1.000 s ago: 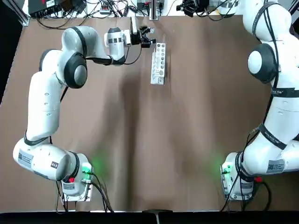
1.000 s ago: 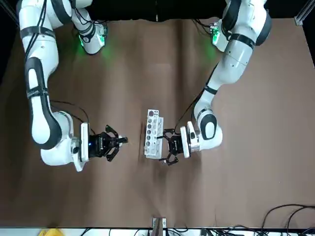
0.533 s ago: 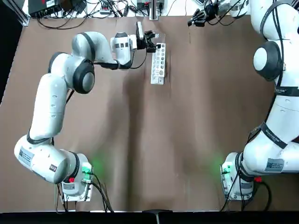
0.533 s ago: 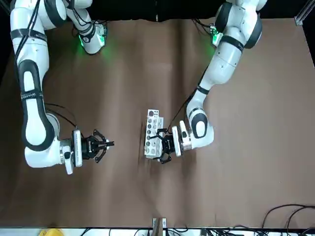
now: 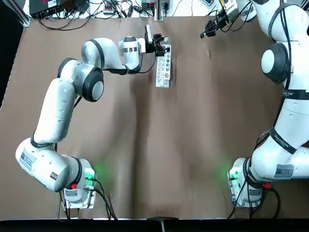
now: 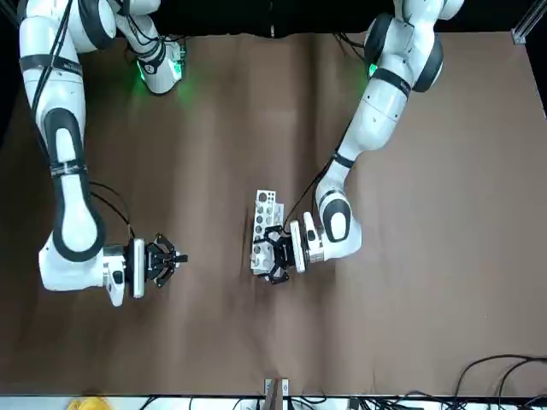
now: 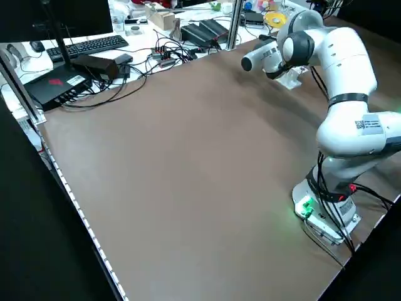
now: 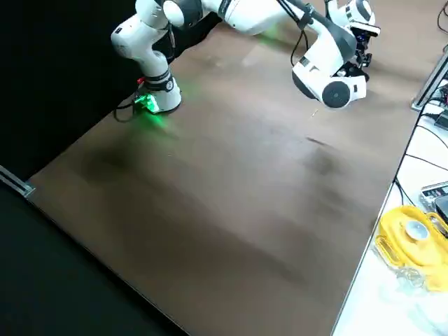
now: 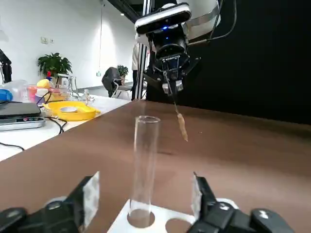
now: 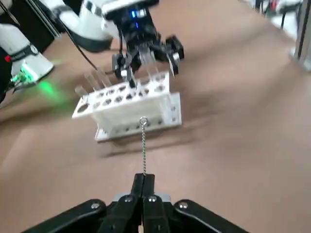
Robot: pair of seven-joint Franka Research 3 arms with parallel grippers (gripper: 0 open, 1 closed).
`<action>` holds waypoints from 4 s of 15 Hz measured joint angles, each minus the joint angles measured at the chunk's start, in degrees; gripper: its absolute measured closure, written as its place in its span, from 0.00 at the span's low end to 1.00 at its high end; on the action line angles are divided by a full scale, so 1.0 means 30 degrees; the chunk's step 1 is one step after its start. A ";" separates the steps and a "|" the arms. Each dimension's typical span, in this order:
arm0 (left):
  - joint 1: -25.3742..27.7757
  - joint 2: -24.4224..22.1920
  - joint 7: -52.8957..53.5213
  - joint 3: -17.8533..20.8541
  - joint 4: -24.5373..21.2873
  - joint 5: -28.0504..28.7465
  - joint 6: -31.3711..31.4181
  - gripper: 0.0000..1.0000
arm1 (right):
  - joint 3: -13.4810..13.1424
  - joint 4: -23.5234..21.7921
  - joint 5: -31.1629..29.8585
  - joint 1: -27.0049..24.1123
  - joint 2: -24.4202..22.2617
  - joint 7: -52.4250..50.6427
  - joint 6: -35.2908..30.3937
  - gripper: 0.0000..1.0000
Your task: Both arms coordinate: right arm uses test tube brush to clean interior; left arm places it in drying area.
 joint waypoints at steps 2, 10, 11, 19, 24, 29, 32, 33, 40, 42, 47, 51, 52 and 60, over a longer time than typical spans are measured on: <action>-0.0023 0.0069 0.0000 0.0000 0.0050 -0.0008 0.0001 0.29 | -0.0016 0.0000 -0.1338 0.0328 0.0000 0.1696 0.0112 0.98; -0.0026 0.0083 0.0000 0.0002 0.0167 -0.0011 0.0001 0.53 | -0.0150 0.0100 -0.5555 0.1479 -0.0128 0.9064 0.1164 0.98; -0.0026 0.0084 0.0000 0.0002 0.0171 -0.0011 0.0001 0.55 | -0.0156 0.0106 -0.6036 0.1576 -0.0132 0.9994 0.1421 0.98; -0.0164 0.0099 0.0000 0.0001 0.0177 -0.0011 0.0001 0.65 | -0.0256 0.0207 -0.8352 0.1779 -0.0207 1.8511 0.1609 0.98; -0.0165 0.0099 0.0012 0.0005 0.0230 -0.0013 -0.0003 0.77 | -0.0242 0.0349 -0.8634 0.2157 -0.0248 2.0754 0.1584 0.98; -0.0166 0.0101 0.0012 0.0009 0.0247 -0.0013 -0.0003 0.77 | -0.0230 0.0424 -1.0344 0.2586 -0.0247 2.6634 0.1617 0.98; -0.0165 0.0094 0.0012 0.0053 0.0369 -0.0013 -0.0002 0.77 | -0.0229 0.0725 -1.0589 0.2903 -0.0251 2.9905 0.1647 0.98; -0.0164 0.0062 0.0012 0.0086 0.0480 -0.0013 -0.0002 0.77 | -0.0229 0.0775 -1.0626 0.2990 -0.0251 3.0887 0.1647 0.98; -0.0164 -0.0961 0.0000 0.0197 0.0622 -0.0011 0.0079 0.77 | -0.0230 -0.0520 -1.1159 0.3897 -0.0087 3.5305 0.4784 0.98; -0.0163 -0.1445 -0.0196 0.0204 0.0630 -0.0011 0.0273 0.77 | -0.0229 -0.1353 -1.1159 0.4057 0.0064 3.5409 0.6206 0.98; -0.0151 -0.2398 -0.2188 0.0207 0.0619 0.0686 0.0781 0.77 | -0.0252 -0.2206 -1.1156 0.4100 0.0258 3.5522 0.7321 0.98; 0.0037 -0.3080 -0.6222 0.0258 0.0606 0.2240 0.0910 0.77 | -0.0241 -0.2227 -1.1155 0.4114 0.0295 3.5536 0.7497 0.98; 0.0123 -0.3283 -0.7317 0.0284 0.0601 0.2680 0.0926 0.77 | -0.0238 -0.2243 -1.1155 0.4136 0.0335 3.5538 0.7567 0.98; 0.1136 -0.4449 -1.8793 0.0326 0.0429 0.5607 0.0928 0.77 | -0.0274 -0.2459 -1.1155 0.4259 0.0691 3.5546 0.8115 0.98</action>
